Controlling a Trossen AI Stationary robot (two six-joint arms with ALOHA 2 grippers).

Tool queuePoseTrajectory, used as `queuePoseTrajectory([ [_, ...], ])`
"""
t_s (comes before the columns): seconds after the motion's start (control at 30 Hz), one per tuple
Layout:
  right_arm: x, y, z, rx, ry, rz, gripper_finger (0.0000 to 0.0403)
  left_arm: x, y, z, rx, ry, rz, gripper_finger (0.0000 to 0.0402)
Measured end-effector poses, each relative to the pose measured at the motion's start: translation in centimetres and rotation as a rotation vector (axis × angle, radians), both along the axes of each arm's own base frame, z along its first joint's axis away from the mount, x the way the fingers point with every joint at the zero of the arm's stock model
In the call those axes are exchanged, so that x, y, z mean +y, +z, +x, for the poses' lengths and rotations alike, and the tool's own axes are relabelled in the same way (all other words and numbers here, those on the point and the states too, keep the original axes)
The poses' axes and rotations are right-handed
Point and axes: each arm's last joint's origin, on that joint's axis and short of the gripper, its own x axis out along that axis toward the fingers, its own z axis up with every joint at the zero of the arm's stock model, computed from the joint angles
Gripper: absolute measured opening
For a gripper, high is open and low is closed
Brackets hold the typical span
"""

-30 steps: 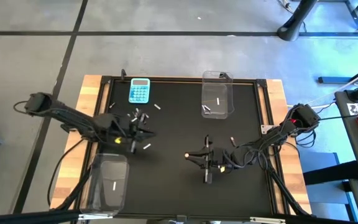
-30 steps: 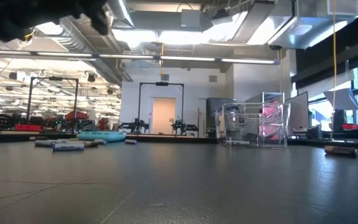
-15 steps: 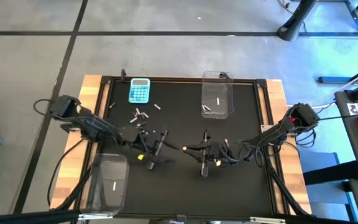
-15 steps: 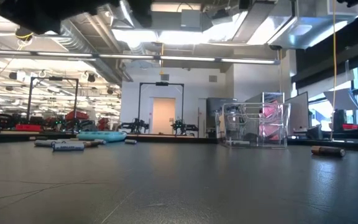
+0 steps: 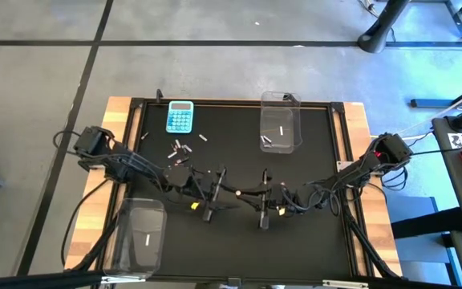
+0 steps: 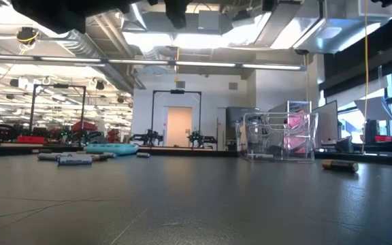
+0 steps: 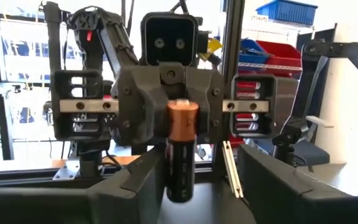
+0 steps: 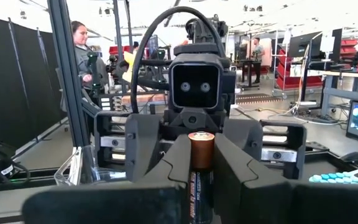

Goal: Sort batteries
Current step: Put the black battery into the bottom transparent bin

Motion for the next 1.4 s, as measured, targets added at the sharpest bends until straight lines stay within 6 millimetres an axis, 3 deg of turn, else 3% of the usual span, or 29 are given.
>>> queuePoseTrajectory([
  [0.33, 0.0, 0.0, 0.0, 0.001, 0.006, -0.002, 0.0037, 0.1, 0.1, 0.1, -0.006, 0.013, 0.03, 0.0049],
  [0.47, 0.1, -0.3, 0.0, 0.025, 0.032, -0.019, 0.0046, 0.0, -0.1, 0.1, 0.009, 0.008, 0.048, 0.0042],
  [0.57, 0.2, -0.5, 0.1, 0.053, 0.036, -0.035, 0.008, -0.6, -0.2, -0.2, 0.052, 0.045, 0.076, 0.0042],
  [0.73, 0.0, 0.2, -0.2, 0.025, 0.032, -0.047, 0.0168, -2.2, 0.5, -1.3, 0.142, 0.168, 0.165, 0.0042],
  [0.83, -0.2, 1.2, -0.7, -0.003, 0.052, -0.041, 0.0209, -3.4, 1.6, -2.2, 0.234, 0.252, 0.235, 0.0042],
  [0.97, 0.1, 2.4, -1.3, -0.057, 0.227, -0.067, 0.023, -5.5, 3.2, -4.3, 0.4, 0.401, 0.375, 0.0042],
  [1.17, 1.5, 1.7, -1.7, -0.021, 0.35, -0.105, 0.0226, -9.2, 6.9, -8.6, 0.531, 0.502, 0.451, 0.0042],
  [1.4, 2.3, 0.3, -1.5, 0.052, 0.316, -0.12, 0.021, -11.8, 10.6, -11.8, 0.632, 0.396, 0.358, 0.0042],
])
